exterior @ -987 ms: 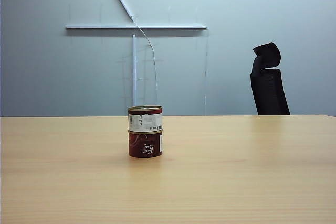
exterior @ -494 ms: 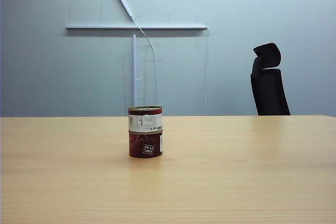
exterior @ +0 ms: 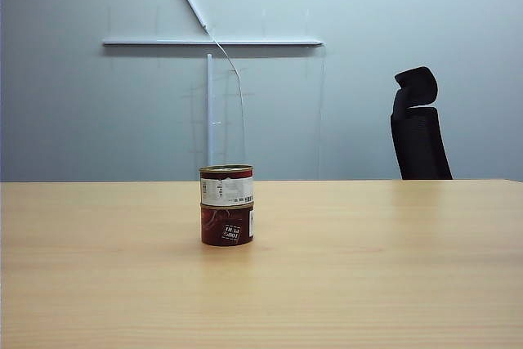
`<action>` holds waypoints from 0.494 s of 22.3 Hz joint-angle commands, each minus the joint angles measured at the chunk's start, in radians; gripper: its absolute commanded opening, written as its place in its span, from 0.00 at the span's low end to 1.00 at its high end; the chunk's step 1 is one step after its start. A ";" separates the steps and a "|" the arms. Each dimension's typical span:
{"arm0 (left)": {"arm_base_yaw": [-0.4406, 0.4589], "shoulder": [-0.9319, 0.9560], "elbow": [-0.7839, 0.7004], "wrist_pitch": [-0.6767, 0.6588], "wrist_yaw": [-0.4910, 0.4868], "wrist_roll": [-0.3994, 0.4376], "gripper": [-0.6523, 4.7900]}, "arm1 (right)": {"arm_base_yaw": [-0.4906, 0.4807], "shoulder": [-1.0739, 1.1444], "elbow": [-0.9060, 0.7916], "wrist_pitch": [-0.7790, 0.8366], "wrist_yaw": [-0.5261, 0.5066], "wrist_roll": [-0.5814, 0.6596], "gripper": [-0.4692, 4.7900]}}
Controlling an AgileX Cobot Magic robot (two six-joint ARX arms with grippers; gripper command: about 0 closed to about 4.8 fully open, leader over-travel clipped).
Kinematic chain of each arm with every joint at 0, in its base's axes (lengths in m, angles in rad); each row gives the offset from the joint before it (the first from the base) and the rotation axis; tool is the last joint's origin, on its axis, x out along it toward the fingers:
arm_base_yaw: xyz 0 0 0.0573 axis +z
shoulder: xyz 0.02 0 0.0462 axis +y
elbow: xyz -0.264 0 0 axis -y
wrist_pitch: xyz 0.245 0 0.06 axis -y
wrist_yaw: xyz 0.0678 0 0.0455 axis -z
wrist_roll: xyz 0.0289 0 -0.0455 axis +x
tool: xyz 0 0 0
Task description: Stack a can of tomatoes on the right onto the can of tomatoes on the left.
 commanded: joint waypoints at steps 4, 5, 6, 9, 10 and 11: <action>-0.001 0.001 0.004 0.005 0.003 0.000 0.11 | 0.032 -0.002 -0.005 0.037 0.035 0.006 0.07; -0.001 0.001 0.004 0.005 0.003 0.000 0.11 | 0.035 -0.002 -0.005 0.037 0.045 0.005 0.07; -0.001 0.001 0.004 0.005 0.003 0.000 0.11 | 0.039 -0.002 -0.005 0.038 0.051 0.004 0.07; -0.001 0.001 0.004 0.005 0.003 0.000 0.11 | 0.039 -0.002 -0.005 0.045 0.044 -0.012 0.07; -0.001 0.001 0.004 0.005 0.003 0.000 0.11 | 0.039 -0.002 -0.005 0.044 0.044 -0.032 0.07; -0.001 0.001 0.004 0.005 0.003 0.000 0.11 | 0.039 -0.002 -0.005 0.044 0.044 -0.040 0.07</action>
